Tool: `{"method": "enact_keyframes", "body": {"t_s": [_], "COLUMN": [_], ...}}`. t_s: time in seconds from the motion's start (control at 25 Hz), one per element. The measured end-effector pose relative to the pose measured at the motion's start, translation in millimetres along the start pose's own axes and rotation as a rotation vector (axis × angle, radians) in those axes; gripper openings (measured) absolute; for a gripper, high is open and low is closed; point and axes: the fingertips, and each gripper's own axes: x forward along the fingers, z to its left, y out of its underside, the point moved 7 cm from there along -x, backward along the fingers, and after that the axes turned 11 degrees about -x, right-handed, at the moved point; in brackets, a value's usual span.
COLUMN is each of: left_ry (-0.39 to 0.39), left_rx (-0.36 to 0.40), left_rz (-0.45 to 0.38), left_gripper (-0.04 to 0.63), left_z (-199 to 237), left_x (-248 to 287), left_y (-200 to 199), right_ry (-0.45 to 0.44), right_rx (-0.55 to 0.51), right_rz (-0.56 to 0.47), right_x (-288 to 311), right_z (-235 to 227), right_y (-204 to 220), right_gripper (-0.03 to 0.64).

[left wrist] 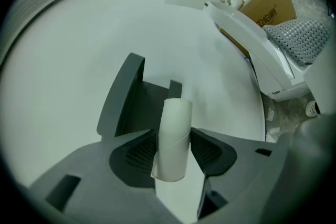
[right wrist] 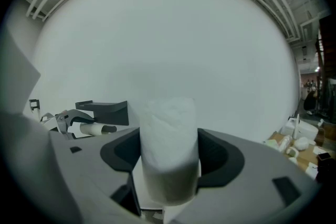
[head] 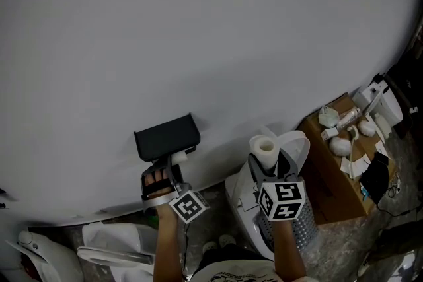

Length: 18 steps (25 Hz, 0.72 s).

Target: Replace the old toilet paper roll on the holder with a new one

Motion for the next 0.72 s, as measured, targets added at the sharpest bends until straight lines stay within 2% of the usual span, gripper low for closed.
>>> {"method": "enact_keyframes", "body": {"t_s": [0.44,0.72], "left_ry": [-0.009,0.004], "left_rx": [0.017,0.017], "left_rz": [0.001,-0.048], "left_gripper": [0.193,0.189], "left_z": [0,-7], "left_x": [3,6], "left_y": [-7,-30], "right_ry": [0.001,0.022], "right_rx": [0.005,0.010], "right_rz": [0.001,0.002], "right_x": [4,2], "right_z": [-6,-17], "right_y": [2,4], "right_gripper": [0.302,0.302]}}
